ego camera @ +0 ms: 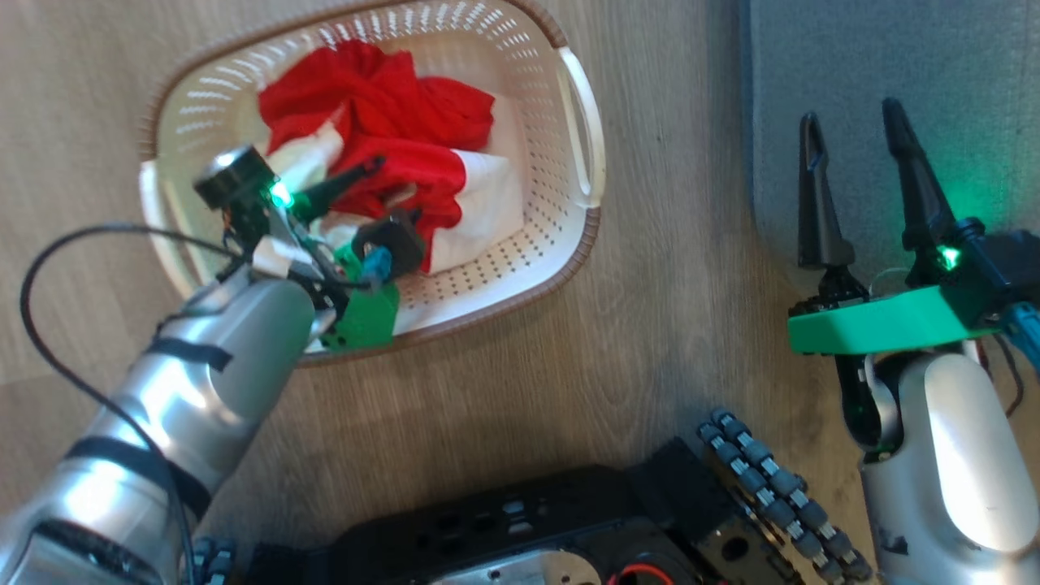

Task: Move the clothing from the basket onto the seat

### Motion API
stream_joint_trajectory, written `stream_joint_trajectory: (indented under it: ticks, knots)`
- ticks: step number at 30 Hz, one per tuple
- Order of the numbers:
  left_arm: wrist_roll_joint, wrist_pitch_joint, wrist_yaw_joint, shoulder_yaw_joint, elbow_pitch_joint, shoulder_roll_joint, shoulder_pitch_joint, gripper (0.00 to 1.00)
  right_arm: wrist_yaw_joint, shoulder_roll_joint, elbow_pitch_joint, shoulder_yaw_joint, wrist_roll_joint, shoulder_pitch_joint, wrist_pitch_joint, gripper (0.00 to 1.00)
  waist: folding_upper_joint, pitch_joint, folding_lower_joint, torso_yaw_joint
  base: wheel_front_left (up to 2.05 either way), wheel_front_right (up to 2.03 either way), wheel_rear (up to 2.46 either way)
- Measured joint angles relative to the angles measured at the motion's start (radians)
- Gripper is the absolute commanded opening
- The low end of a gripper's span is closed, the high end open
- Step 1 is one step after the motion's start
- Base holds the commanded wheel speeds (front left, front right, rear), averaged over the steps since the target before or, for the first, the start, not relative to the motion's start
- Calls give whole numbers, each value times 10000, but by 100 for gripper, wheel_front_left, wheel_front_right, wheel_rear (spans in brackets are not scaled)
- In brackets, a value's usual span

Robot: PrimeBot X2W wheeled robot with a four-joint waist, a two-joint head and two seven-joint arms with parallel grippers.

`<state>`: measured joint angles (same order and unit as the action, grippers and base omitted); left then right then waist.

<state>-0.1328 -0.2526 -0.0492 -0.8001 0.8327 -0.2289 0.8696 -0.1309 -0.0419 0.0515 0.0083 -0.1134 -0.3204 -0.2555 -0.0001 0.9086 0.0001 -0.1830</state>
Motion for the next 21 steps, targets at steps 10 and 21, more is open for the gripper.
stream_joint_trajectory:
  ticks: [10, 21]
  knots:
    - [629, -40, 82, 61, 2991, 546, 1311, 100, 48, 0, -489, 119, -15, -20, -88, 100, 0, 690, -1, -193, 0, 0, 0]
    - [999, 614, -407, 134, 4479, 1168, 2313, 100, 100, -56, -711, 107, 84, -5, -102, 100, 0, 893, -1, -105, 0, 0, 0]
